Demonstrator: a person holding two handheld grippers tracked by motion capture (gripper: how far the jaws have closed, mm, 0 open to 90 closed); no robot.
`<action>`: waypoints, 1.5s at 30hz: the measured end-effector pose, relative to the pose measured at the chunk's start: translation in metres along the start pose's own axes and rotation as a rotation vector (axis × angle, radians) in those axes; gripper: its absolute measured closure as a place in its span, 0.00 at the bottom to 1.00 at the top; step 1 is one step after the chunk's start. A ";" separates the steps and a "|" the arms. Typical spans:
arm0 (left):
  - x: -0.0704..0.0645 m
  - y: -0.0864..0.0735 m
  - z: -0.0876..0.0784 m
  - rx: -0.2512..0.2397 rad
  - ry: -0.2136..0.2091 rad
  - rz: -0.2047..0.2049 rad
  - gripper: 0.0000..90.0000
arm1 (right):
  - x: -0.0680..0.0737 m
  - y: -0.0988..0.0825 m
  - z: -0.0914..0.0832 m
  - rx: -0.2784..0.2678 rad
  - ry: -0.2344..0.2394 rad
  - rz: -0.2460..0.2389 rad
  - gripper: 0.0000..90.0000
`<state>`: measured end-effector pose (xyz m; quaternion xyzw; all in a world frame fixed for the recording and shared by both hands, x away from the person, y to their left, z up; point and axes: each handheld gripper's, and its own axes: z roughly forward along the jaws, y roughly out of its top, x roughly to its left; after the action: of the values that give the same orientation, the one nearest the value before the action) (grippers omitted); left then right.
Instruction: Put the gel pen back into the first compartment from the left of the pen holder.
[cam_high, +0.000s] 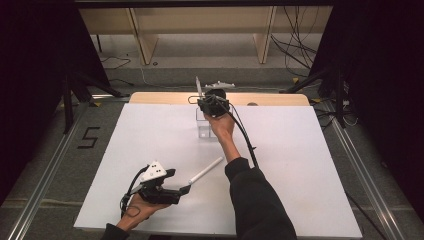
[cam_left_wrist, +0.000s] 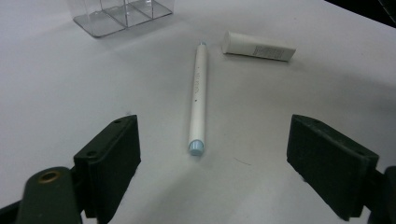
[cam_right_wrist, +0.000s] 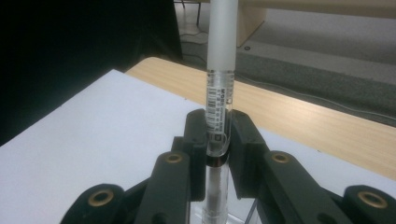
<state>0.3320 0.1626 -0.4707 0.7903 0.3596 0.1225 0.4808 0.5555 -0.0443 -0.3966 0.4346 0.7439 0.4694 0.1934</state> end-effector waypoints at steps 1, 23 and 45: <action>0.000 0.000 0.000 0.002 0.000 0.003 0.19 | 0.000 -0.001 0.001 0.005 -0.002 -0.003 0.88; 0.002 -0.001 0.001 0.012 0.012 0.000 0.19 | -0.007 0.002 -0.020 0.014 0.029 0.038 0.48; 0.004 -0.002 0.002 0.018 0.022 -0.015 0.19 | -0.023 -0.015 -0.089 0.039 0.089 -0.037 0.39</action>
<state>0.3351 0.1650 -0.4740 0.7906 0.3717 0.1242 0.4706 0.4998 -0.1132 -0.3692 0.4033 0.7687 0.4699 0.1600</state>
